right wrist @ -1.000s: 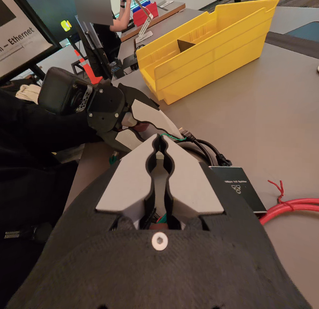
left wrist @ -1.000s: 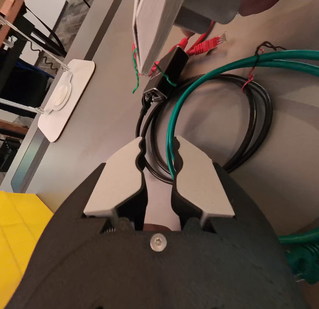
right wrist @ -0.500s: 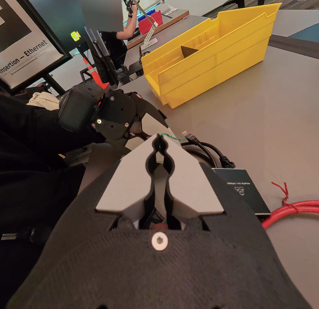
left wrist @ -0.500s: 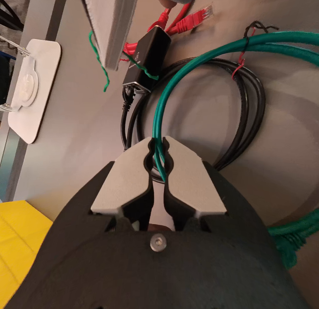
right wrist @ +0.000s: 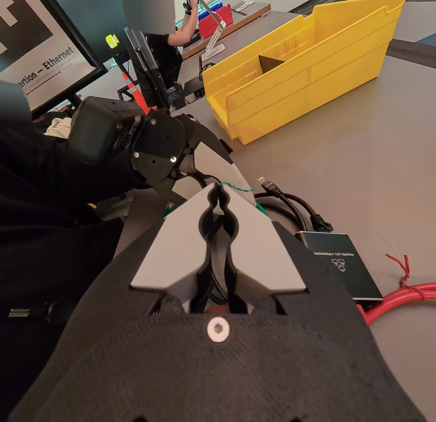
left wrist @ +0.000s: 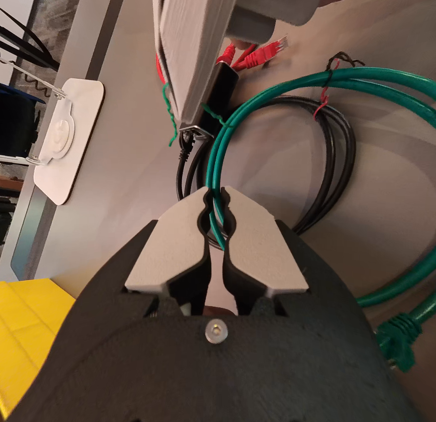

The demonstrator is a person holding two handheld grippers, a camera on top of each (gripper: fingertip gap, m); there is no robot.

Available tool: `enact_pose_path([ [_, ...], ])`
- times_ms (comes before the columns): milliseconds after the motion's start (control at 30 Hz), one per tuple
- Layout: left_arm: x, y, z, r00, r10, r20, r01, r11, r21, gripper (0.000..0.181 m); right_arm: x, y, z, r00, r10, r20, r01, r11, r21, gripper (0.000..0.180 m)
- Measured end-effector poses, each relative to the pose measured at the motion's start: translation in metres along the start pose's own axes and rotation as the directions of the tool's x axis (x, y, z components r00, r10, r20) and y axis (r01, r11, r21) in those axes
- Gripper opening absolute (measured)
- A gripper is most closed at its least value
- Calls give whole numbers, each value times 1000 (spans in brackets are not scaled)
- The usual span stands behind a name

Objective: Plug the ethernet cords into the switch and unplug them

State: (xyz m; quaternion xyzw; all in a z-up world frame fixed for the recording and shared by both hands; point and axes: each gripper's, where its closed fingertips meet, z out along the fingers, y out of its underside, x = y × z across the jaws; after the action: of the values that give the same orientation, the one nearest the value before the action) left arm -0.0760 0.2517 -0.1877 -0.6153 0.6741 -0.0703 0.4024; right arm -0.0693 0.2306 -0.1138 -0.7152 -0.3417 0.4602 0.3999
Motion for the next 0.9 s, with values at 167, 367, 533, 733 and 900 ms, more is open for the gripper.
enact_pose_path([
  [167, -1, -4, -3, 1000, 7, 3, -7, 1000, 17, 5, -1, 2, 1, 1000, -3, 4, 3, 1000, -10, 0],
  [367, -2, -10, -8, 1000, 13, 11, -13, 999, 39, 5, 1, 6, 3, 1000, -15, -7, 15, 999, -33, 0],
  [533, -3, -14, -11, 1000, 16, 15, -17, 999, 51, 5, 2, 9, 4, 999, -38, -23, 37, 998, -55, 0],
  [733, -1, -17, -12, 1000, 17, 11, -17, 998, 64, 5, 4, 13, 5, 997, -63, -45, 59, 995, -81, 0],
  [900, 0, -18, -12, 1000, 11, 6, -11, 998, 65, 5, 6, 17, 6, 994, -90, -62, 82, 990, -113, 1],
])
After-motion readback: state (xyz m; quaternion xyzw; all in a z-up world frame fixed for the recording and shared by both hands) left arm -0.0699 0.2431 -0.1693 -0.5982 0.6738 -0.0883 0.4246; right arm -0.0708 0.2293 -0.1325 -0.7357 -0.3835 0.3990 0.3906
